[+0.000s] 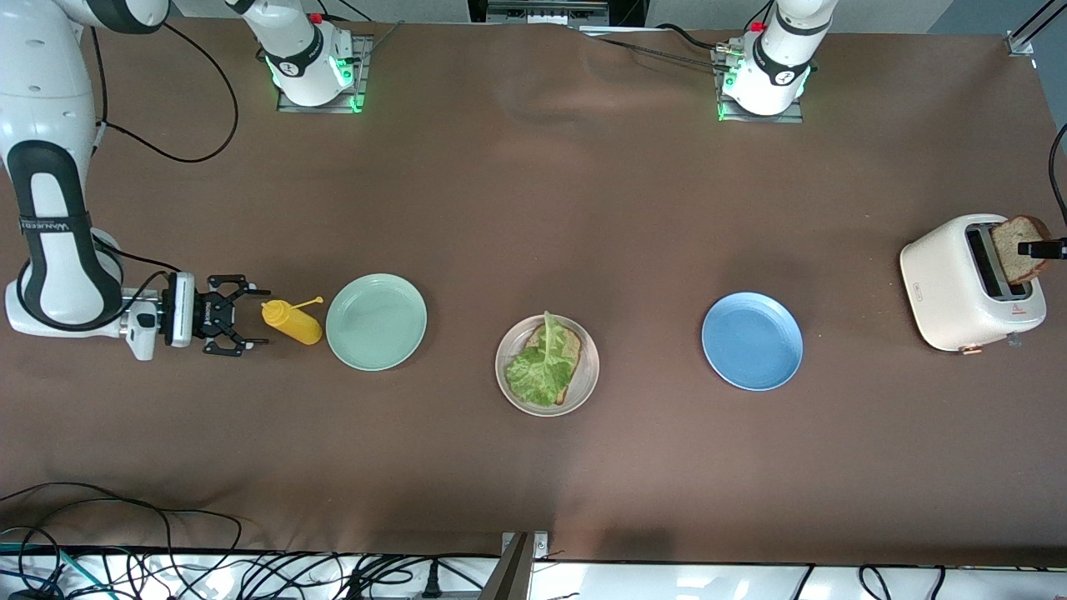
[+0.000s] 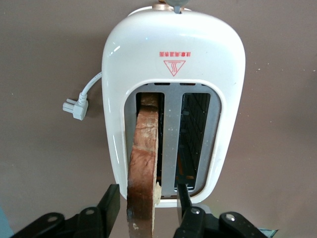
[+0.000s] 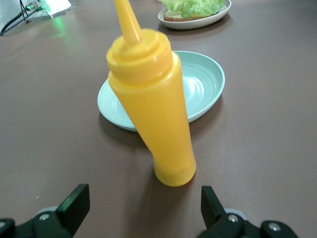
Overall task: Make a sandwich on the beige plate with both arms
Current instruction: 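Grasp the yellow squeeze bottle with the right gripper, then carry the bottle over the sandwich while the left gripper grasps the toast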
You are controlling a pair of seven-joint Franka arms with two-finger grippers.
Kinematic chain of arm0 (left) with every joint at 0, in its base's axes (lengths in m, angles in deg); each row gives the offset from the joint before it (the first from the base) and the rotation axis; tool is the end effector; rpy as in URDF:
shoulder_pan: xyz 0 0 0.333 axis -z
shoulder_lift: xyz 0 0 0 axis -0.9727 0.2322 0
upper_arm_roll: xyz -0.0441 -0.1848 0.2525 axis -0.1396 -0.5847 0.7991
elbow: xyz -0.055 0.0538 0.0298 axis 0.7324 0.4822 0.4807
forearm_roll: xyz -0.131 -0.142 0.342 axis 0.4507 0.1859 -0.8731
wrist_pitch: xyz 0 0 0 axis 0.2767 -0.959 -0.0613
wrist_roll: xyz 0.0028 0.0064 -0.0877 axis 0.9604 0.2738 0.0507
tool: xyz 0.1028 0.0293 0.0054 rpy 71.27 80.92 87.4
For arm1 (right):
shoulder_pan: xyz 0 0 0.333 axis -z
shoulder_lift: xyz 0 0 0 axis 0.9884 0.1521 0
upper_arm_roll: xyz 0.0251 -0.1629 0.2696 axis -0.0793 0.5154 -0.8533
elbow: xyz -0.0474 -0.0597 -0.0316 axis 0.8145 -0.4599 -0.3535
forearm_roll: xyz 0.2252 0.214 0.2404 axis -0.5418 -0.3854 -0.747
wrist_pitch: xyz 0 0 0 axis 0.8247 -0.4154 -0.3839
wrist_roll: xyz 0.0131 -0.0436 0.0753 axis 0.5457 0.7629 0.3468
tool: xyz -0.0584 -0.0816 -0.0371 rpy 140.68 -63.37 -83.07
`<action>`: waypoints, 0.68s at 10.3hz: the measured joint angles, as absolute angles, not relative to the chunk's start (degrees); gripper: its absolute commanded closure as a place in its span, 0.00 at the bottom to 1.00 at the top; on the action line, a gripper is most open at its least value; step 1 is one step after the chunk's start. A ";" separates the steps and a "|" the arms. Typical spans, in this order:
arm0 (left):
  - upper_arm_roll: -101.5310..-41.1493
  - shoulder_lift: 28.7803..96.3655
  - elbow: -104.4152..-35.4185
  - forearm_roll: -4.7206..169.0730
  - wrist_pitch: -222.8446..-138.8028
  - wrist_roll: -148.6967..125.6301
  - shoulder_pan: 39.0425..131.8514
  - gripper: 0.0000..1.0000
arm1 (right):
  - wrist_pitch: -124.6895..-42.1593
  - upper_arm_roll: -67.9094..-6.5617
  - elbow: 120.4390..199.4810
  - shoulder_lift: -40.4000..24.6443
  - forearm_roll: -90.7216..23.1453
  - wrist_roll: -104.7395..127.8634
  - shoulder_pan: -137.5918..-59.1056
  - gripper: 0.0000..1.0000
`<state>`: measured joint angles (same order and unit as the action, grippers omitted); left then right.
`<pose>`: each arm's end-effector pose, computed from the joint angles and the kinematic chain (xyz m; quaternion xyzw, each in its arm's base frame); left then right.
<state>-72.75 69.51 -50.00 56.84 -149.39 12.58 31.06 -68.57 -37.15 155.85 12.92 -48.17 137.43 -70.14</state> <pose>0.5579 0.3505 0.3667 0.9741 0.0550 -0.2164 0.0357 0.6156 -0.1066 0.1462 -0.6487 -0.6125 -0.2476 0.3778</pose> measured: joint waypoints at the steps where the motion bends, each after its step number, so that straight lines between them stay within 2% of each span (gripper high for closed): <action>1: -72.75 69.54 -50.00 56.84 -149.39 12.58 31.06 0.88 | -67.39 -37.18 155.62 14.36 -50.32 138.95 -70.16 0.00; 2: -72.76 69.55 -50.00 56.84 -149.39 12.58 31.06 1.00 | -66.51 -37.24 155.58 15.87 -52.54 141.07 -70.25 0.00; 7: -73.17 69.51 -49.85 56.84 -149.39 13.11 31.06 1.00 | -65.74 -37.44 155.14 19.10 -57.56 145.66 -71.45 0.00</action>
